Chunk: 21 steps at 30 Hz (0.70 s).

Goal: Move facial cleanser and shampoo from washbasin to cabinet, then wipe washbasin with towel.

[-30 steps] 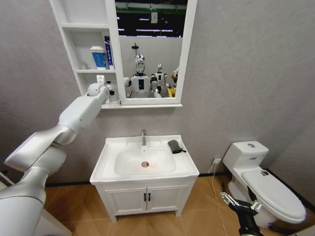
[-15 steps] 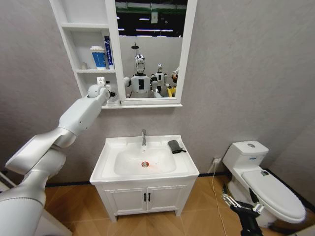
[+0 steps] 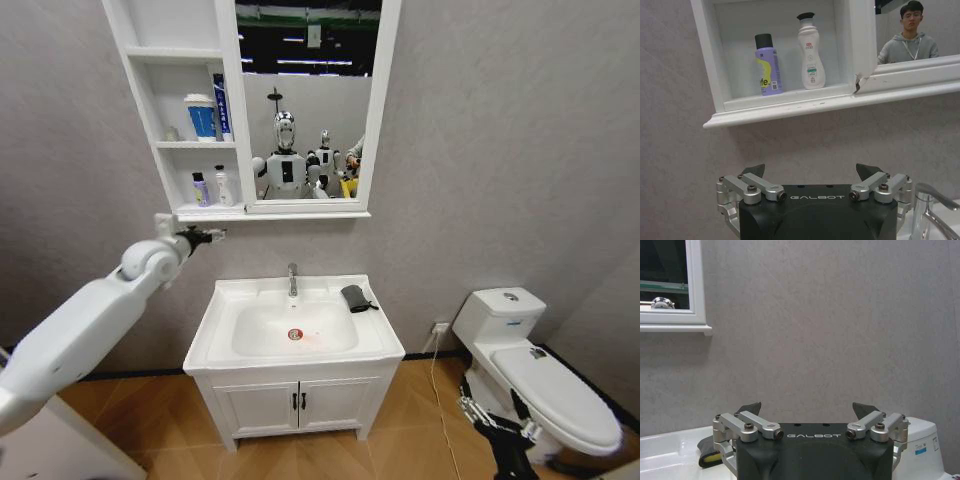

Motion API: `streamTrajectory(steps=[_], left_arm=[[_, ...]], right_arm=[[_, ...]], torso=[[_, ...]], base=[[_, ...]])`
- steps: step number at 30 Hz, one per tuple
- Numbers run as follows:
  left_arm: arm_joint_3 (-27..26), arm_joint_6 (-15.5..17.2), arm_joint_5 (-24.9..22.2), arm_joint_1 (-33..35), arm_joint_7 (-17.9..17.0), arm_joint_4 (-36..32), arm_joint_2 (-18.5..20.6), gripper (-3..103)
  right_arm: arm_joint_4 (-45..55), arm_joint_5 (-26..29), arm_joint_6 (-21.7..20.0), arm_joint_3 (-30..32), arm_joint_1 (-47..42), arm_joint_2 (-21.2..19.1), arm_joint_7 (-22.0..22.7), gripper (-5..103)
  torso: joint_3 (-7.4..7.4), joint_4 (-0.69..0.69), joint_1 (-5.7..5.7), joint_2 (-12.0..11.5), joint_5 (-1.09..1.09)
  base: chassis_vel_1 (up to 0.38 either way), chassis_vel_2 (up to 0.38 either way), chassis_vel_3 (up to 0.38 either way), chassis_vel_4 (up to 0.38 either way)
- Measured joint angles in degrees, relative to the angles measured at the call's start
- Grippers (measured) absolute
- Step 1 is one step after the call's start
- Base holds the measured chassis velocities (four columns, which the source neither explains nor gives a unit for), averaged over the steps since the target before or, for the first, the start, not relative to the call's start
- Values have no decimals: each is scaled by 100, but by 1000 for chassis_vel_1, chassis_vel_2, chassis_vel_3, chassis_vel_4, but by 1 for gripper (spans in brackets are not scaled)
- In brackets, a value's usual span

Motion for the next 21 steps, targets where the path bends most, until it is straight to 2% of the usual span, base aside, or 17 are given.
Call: streamTrajectory(steps=[2, 3, 5, 6, 7, 8, 9, 10, 11, 12, 13, 14, 15, 16, 17, 18, 21], left_arm=[[-924, -417, 294, 1235, -55, -658, 155, 100], [-924, -417, 294, 1235, -55, -658, 155, 100], [-1469, -543, 356, 1978, -98, -968, 91, 100], [-2570, -798, 772, 3474, -6, -1474, -320, 100], [-2977, -879, 977, 4077, 94, -1646, -510, 100], [-2977, -879, 977, 4077, 94, -1646, -510, 100], [-3453, -972, 1333, 4853, 224, -1900, -810, 100], [-3453, -972, 1333, 4853, 224, -1900, -810, 100], [-3873, -1087, 1854, 5620, 454, -2209, -1251, 100], [-4187, -1210, 2452, 6397, 729, -2545, -1892, 100], [-4187, -1210, 2452, 6397, 729, -2545, -1892, 100], [-4290, -1263, 2714, 6786, 854, -2721, -2234, 100], [-4290, -1263, 2714, 6786, 854, -2721, -2234, 100], [-4410, -1346, 3117, 7395, 1076, -3026, -2821, 100], [-4436, -1425, 3391, 7728, 1228, -3247, -3238, 100], [-4436, -1425, 3391, 7728, 1228, -3247, -3238, 100], [-4229, -1552, 4154, 8247, 1412, -3657, -4094, 100]], right_arm=[[14, -204, -55, -125, 51, 8, 106, 100], [14, -204, -55, -125, 51, 8, 106, 100], [12, -372, -79, -202, 83, 18, 194, 100], [4, -603, -80, -316, 154, 46, 368, 100], [33, -583, -80, -322, 131, 49, 335, 100], [33, -583, -80, -322, 131, 49, 335, 100], [55, -566, -80, -314, 85, 45, 257, 100], [55, -566, -80, -314, 85, 45, 257, 100], [43, -581, -83, -296, 54, 30, 192, 100], [13, -609, -111, -283, 33, 17, 131, 100], [13, -609, -111, -283, 33, 17, 131, 100], [12, -609, -140, -280, 18, 9, 99, 100], [12, -609, -140, -280, 18, 9, 99, 100], [38, -584, -212, -270, -14, -17, 0, 100], [98, -539, -304, -237, -36, -35, -113, 100], [98, -539, -304, -237, -36, -35, -113, 100], [202, -353, -576, -188, -70, -120, -339, 100]], torso=[[-1, -3, 0, 0, 11], [-1, -3, 0, 0, 11], [-1, -3, 0, 0, 7], [0, -4, 1, 0, 8], [0, -5, 1, 0, 5], [0, -5, 1, 0, 5], [0, -3, 2, 0, 4], [0, -3, 2, 0, 4], [0, -3, 1, 0, 6], [0, -2, 0, 0, 6], [0, -2, 0, 0, 6], [0, -2, 0, 0, 5], [0, -2, 0, 0, 5], [-1, 1, 0, 0, 8], [-1, 0, 0, 0, 10], [-1, 0, 0, 0, 10], [-1, -2, 0, 0, 9]], base=[[0, 0, 0, 0], [0, 0, 0, 0], [0, 0, 0, 0], [0, 0, 0, 0], [0, 0, 0, 0], [0, 0, 0, 0], [0, 0, 0, 0], [0, 0, 0, 0], [0, 0, 0, 0], [0, 0, 0, 0], [0, 0, 0, 0], [0, 0, 0, 0], [0, 0, 0, 0], [0, 0, 0, 0], [0, 0, 0, 0], [0, 0, 0, 0], [0, 0, 0, 0]])
